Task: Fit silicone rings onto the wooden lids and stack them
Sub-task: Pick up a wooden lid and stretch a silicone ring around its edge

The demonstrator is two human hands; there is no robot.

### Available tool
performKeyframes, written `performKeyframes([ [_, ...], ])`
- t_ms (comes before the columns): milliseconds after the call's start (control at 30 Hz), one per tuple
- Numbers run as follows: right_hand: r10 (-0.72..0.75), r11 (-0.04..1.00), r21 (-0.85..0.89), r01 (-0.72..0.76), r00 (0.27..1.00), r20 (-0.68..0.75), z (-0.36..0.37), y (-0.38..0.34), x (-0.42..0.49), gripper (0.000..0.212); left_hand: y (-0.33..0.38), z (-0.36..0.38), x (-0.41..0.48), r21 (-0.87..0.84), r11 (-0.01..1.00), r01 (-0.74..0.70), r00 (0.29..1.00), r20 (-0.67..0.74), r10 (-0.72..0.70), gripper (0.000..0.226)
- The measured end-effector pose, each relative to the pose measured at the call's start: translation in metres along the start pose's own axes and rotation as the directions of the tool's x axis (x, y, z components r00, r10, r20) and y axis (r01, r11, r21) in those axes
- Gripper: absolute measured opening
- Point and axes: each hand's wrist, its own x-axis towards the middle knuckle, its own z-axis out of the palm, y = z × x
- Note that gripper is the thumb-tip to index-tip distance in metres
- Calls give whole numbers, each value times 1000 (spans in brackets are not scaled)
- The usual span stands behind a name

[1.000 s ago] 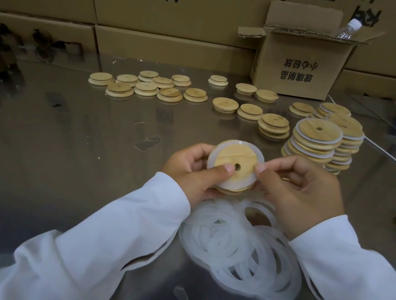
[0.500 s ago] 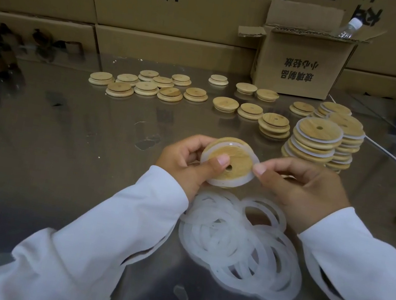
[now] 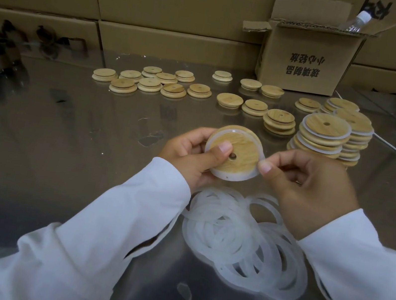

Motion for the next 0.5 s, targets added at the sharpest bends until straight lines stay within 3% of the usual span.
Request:
performKeyframes([
  [300,-59,994,-94,63,997,44,2,-3,0,22,3,-3,5,44,999,-16,1000,-21,17,13],
  [500,-13,998,59,11,999,40,3,1,1,21,2,-2,1,17,1000,-9,1000,8,9,13],
])
